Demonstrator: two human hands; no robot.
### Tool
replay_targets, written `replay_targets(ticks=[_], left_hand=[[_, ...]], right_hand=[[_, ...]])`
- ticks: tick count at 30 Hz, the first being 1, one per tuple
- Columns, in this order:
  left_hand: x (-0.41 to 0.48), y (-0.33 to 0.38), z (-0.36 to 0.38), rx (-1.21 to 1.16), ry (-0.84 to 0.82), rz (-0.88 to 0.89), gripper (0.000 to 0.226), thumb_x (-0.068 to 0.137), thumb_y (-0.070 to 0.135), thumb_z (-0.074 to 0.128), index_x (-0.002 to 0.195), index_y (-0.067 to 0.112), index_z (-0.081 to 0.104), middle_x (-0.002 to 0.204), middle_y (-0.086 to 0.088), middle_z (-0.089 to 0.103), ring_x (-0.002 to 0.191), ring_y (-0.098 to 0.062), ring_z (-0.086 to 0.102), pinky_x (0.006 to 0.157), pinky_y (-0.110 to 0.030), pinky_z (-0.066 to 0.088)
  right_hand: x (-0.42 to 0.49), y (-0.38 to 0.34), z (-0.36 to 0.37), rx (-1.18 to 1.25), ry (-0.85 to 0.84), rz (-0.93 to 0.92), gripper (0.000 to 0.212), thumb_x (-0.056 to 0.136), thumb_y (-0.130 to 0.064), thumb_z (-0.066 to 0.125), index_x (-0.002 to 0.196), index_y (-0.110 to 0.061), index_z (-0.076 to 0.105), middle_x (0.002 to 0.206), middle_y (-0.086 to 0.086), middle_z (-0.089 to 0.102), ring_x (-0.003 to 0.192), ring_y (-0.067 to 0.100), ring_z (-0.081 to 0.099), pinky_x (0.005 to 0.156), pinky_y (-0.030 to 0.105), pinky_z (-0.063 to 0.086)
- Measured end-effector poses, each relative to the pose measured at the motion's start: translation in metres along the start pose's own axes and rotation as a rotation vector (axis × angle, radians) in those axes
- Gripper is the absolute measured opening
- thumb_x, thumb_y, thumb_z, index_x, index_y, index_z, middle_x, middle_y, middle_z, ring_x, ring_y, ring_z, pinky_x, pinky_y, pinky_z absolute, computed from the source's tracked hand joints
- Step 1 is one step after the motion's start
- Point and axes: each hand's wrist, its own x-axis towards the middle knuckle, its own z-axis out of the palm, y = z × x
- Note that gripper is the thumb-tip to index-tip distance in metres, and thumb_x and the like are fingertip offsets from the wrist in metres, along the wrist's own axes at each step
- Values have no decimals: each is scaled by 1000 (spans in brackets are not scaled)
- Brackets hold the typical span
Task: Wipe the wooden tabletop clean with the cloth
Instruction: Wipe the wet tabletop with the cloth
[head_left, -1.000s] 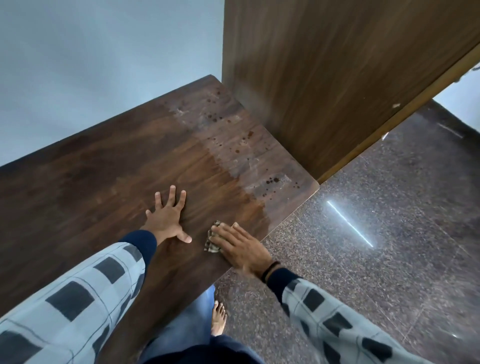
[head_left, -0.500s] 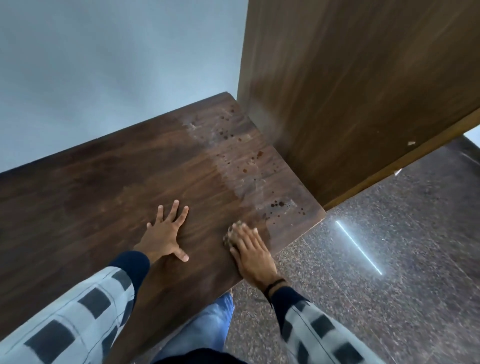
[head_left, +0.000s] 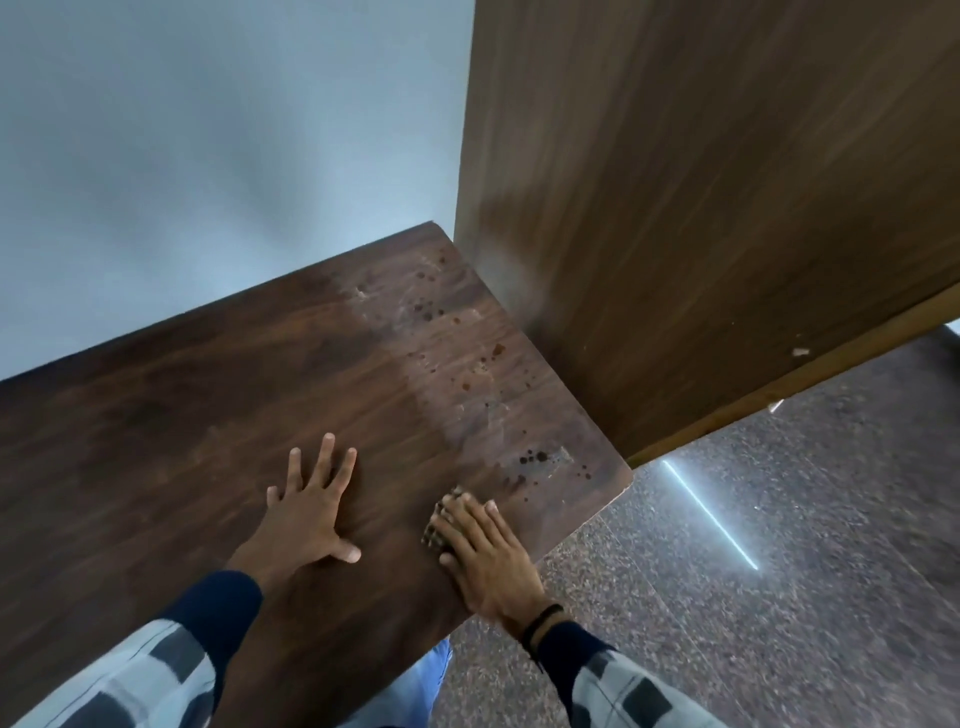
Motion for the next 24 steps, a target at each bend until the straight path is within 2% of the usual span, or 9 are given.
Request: replay_targets(ticks=[2,4,10,13,15,17,20,22,24], left_hand=[[11,7,-19,-39,68,10,149,61,59,86,145,37,-35,144,13,-55,143,-36,-34,115,-68,9],[25,9,-44,-69,91,-8,148,61,61,85,149,37,-31,149,9,-50,146,-37,-30,115,-68,9],[57,-10,-101,-166,88,-153,148,59,57,90,156,32,-20,158,3,-38,148,-40,-24,115,-69,8],[65,-26,-116,-195,90,-205,146,61,55,90,157,31,-17,160,2,-36,149,-40,-23,115,-69,8],[69,-37,-125,-220,83,-234,146,61,55,90,157,31,-17,160,1,-35,149,-40,-22,116,-69,8],[73,-44,-129,-239,85,-258,147,60,55,90,156,34,-19,159,2,-38,148,-40,-23,116,-68,8],[81,-51,-130,-265,102,-273,148,59,54,91,155,38,-21,158,3,-40,147,-43,-23,115,-69,8],[87,-53,-129,-265,79,-273,148,57,55,91,155,38,-19,159,2,-37,146,-48,-23,115,-70,8],[90,-53,-127,-245,68,-265,149,56,55,92,156,38,-18,159,0,-37,145,-50,-24,114,-71,7]], right_hand=[[5,9,-1,-5,16,-52,50,108,-43,35,156,-28,35,166,-4,29,155,18,20,124,42,15],[20,19,-8,-24,10,-68,50,109,-42,34,157,-28,33,166,-5,27,156,16,18,125,41,12],[80,20,-26,81,-26,163,53,110,-49,22,159,-30,28,168,-9,20,157,13,9,125,37,-4],[86,3,-21,108,27,249,53,110,-50,25,158,-28,34,166,-6,25,157,16,12,124,42,5],[77,-8,-11,110,16,138,54,110,-50,25,159,-27,30,169,-4,21,158,18,7,123,44,9],[62,-6,-1,75,-13,-84,53,111,-49,28,159,-27,28,170,-5,16,158,19,7,123,43,11],[74,23,-8,37,-46,-276,50,111,-42,29,160,-30,23,170,-7,15,157,15,8,126,41,7],[99,41,-21,-32,-53,-251,54,110,-35,34,162,-29,18,170,-6,12,158,16,4,128,41,3],[118,49,-31,-37,-44,-83,56,109,-35,32,163,-28,15,171,-5,10,157,14,-4,128,42,2]])
